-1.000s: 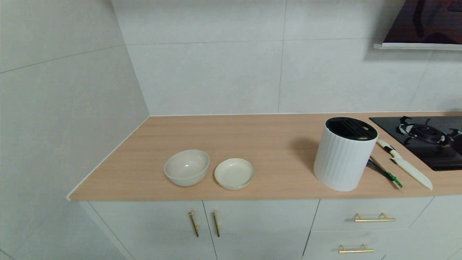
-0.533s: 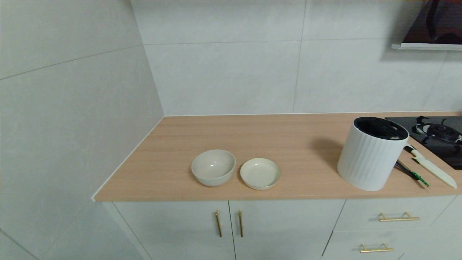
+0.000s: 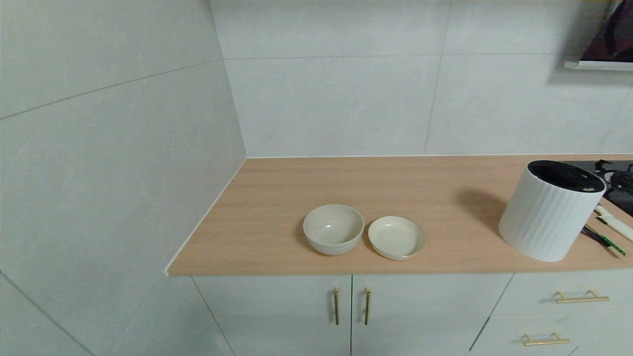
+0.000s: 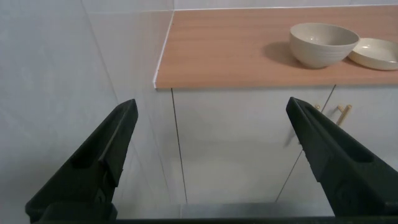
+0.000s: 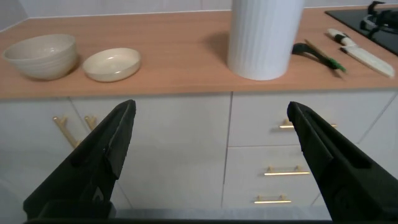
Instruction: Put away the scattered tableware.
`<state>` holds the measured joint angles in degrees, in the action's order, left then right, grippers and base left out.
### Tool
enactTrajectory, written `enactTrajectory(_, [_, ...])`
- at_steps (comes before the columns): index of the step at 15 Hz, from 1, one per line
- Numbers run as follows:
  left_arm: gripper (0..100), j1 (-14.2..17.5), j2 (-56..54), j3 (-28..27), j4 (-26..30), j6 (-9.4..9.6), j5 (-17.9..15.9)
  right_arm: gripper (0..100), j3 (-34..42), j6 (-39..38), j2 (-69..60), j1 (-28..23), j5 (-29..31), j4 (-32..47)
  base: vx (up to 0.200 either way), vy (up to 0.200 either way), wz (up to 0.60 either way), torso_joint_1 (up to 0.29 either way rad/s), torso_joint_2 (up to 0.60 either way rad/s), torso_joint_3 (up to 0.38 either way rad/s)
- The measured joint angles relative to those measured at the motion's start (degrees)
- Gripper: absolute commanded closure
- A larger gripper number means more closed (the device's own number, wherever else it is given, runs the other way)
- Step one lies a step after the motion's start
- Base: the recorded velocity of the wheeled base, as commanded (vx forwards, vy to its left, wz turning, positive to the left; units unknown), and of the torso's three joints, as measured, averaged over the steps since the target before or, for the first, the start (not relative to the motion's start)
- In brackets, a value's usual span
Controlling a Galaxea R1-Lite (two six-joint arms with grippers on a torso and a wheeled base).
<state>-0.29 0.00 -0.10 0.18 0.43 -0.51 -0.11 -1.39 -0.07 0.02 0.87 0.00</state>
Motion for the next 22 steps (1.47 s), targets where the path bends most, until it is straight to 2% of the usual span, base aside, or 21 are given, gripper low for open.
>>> enactTrajectory(11, [0, 0.0, 0.0, 0.0, 0.0, 0.00, 0.0, 0, 0.0, 0.0, 0.0, 0.1, 0.0, 0.0, 0.000, 0.000, 0.00, -0.007, 0.01, 0.010])
enactTrajectory(22, [0, 0.0, 0.0, 0.0, 0.0, -0.05, 0.0, 0, 0.0, 0.0, 0.0, 0.1, 0.0, 0.0, 0.000, 0.000, 0.00, -0.233, 0.51, 0.281])
